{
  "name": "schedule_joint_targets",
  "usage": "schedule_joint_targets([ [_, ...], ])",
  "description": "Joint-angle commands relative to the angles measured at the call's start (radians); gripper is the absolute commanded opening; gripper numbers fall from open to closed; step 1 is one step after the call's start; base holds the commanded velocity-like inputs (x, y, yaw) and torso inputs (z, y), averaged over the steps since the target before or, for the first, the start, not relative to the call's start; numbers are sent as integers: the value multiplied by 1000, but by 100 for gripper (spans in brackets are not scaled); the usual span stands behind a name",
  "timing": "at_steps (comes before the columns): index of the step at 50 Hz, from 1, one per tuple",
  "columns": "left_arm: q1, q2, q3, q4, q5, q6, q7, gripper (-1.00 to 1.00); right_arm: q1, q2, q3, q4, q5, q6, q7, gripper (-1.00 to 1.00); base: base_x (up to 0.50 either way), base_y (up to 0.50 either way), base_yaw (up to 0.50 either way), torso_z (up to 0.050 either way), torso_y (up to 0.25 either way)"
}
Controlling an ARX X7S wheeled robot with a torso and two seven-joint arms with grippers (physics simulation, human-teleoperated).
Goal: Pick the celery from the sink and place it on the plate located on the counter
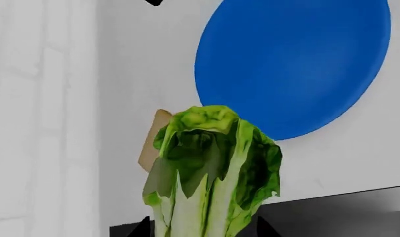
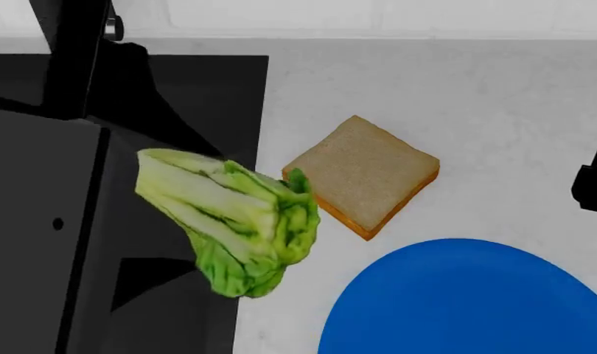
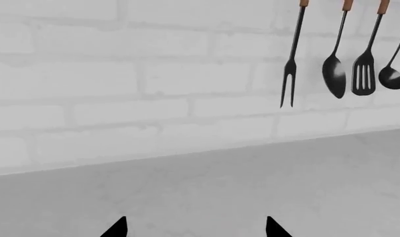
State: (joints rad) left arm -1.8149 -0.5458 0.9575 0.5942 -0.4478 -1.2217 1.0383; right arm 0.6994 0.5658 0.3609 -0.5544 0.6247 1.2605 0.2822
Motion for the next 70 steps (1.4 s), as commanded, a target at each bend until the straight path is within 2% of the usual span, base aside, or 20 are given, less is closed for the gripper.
schedule_joint_targets([
  [1,-19,4,63,-53,106,248,-4,-100,-2,-4,4,-2,6,-3,4,100,0,0,0,0,0],
  [20,107,-14,116,-197,316,897,-87,-100,-1,-7,4,-2,15,-3,12,100,0,0,0,0,1],
  [26,126,-2,104,-217,318,988,-108,-100,-3,-8,2,0,15,-7,13,100,0,0,0,0,0],
  [29,154,17,93,-243,317,1092,-131,-100,-8,-8,8,-3,18,-7,13,100,0,0,0,0,0],
  [45,193,74,109,-249,292,1137,-148,-100,-22,-3,25,-13,30,-4,15,100,0,0,0,0,0],
  [70,263,120,177,-246,348,1203,-180,-100,-32,-1,45,-29,50,8,25,100,0,0,0,0,0],
])
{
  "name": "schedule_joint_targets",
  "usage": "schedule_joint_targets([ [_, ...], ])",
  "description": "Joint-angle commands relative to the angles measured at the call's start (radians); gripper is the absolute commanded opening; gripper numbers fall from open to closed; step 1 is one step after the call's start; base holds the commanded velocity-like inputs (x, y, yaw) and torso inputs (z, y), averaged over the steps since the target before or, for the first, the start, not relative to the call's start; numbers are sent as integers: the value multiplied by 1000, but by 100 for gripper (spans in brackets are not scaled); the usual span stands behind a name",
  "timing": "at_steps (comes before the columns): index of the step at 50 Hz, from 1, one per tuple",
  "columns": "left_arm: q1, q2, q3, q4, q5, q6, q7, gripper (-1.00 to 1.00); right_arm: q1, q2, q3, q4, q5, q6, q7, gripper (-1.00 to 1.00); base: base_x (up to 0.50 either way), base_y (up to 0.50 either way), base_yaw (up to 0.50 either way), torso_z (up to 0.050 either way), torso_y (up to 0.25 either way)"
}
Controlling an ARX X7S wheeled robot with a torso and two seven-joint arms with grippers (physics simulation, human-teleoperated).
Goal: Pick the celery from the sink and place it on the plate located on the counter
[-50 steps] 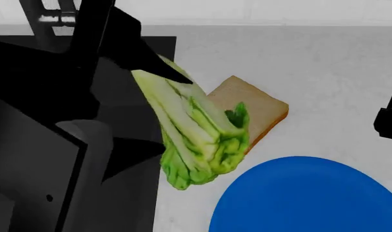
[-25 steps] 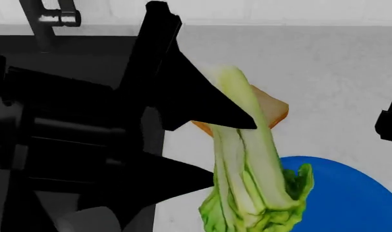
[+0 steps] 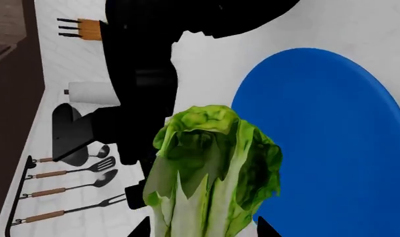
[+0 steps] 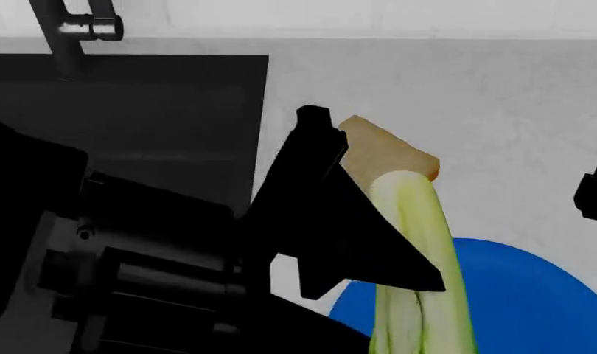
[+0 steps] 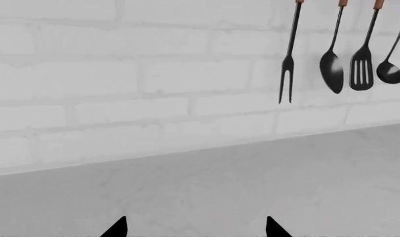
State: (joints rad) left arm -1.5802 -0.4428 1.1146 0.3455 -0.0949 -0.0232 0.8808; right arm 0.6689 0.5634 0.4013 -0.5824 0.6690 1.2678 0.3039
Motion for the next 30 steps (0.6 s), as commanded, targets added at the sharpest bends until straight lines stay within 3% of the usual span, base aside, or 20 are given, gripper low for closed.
schedule_joint_targets([
  [1,32,17,23,3,-2,6,-24,-100,-1,2,3,0,5,0,4,100,0,0,0,0,0],
  [13,66,28,44,-14,10,32,-41,-100,2,1,-8,12,2,-12,7,100,0,0,0,0,1],
  [30,75,103,71,-125,53,80,-68,-100,-10,5,1,19,6,-25,5,100,0,0,0,0,0],
])
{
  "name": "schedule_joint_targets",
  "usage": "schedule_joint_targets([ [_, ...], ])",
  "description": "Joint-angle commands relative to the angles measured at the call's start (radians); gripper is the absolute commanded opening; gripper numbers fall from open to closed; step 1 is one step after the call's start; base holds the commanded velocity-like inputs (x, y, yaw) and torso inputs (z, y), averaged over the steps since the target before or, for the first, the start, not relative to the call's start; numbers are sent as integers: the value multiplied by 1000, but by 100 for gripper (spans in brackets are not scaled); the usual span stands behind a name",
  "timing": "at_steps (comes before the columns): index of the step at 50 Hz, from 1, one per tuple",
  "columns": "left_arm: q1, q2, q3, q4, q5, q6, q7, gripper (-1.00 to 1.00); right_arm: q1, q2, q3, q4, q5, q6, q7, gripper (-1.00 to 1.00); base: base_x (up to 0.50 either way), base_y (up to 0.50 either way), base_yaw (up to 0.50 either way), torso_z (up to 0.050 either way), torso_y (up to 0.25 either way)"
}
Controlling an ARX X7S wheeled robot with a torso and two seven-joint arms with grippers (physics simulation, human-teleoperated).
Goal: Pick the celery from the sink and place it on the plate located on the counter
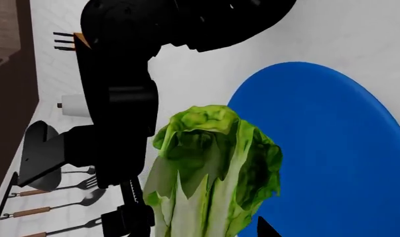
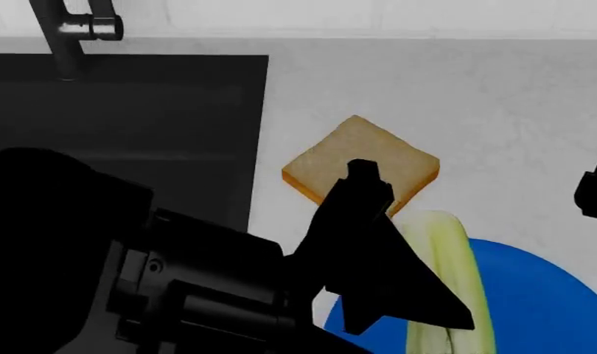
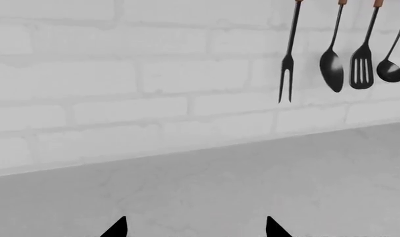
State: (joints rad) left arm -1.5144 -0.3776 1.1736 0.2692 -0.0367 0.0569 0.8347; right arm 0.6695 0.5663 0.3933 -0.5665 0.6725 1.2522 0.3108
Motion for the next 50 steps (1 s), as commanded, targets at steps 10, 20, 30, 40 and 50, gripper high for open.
schedule_joint_targets([
  [10,17,73,31,-67,7,-1,-29,-100,-19,4,20,-6,12,-4,1,100,0,0,0,0,0],
  [20,31,93,41,-74,-7,-7,-30,-100,-22,8,22,-4,14,-7,2,100,0,0,0,0,0],
  [30,31,111,48,-146,35,35,-58,-100,-29,7,21,-3,15,-13,5,100,0,0,0,0,1],
  [40,41,113,54,-155,38,41,-67,-100,-42,7,18,4,10,-30,3,100,0,0,0,0,0],
  [50,45,119,64,-160,35,48,-63,-100,-46,7,23,5,15,-32,4,100,0,0,0,0,0],
])
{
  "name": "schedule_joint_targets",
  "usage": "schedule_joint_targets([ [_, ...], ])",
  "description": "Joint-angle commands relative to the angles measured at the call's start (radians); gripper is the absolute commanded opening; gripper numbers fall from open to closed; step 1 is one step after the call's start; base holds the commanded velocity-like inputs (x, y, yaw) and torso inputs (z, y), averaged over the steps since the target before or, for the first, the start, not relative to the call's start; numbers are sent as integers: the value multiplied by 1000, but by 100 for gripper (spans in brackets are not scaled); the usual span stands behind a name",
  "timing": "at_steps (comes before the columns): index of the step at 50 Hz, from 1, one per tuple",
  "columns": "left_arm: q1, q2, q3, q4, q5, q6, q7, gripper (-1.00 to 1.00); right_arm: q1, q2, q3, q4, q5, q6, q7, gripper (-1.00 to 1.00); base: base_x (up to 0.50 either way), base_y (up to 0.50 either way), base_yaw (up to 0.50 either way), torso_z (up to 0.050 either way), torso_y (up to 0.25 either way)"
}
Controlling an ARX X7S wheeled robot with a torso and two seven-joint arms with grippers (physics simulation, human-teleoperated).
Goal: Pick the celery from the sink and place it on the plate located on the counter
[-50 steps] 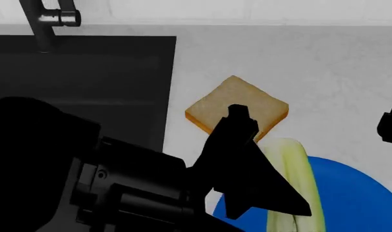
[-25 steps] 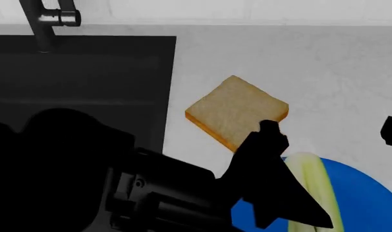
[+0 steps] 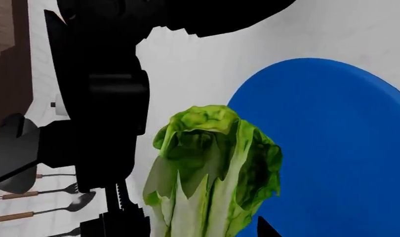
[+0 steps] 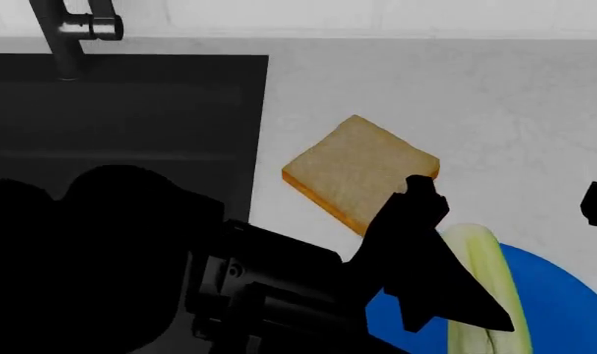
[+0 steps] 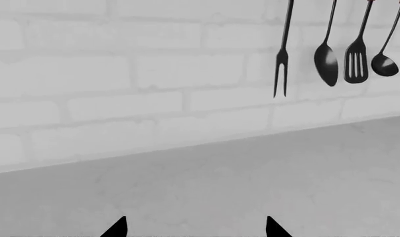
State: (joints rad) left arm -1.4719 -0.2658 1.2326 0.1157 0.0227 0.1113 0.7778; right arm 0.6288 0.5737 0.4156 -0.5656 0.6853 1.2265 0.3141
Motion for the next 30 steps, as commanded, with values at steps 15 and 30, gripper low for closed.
schedule_joint_targets([
  [15,29,20,33,0,-24,-3,-8,-100,-23,1,4,8,-1,-25,-1,100,0,0,0,0,0],
  [30,46,-9,59,18,-54,-9,26,-100,-34,3,14,-2,9,-21,3,100,0,0,0,0,1],
])
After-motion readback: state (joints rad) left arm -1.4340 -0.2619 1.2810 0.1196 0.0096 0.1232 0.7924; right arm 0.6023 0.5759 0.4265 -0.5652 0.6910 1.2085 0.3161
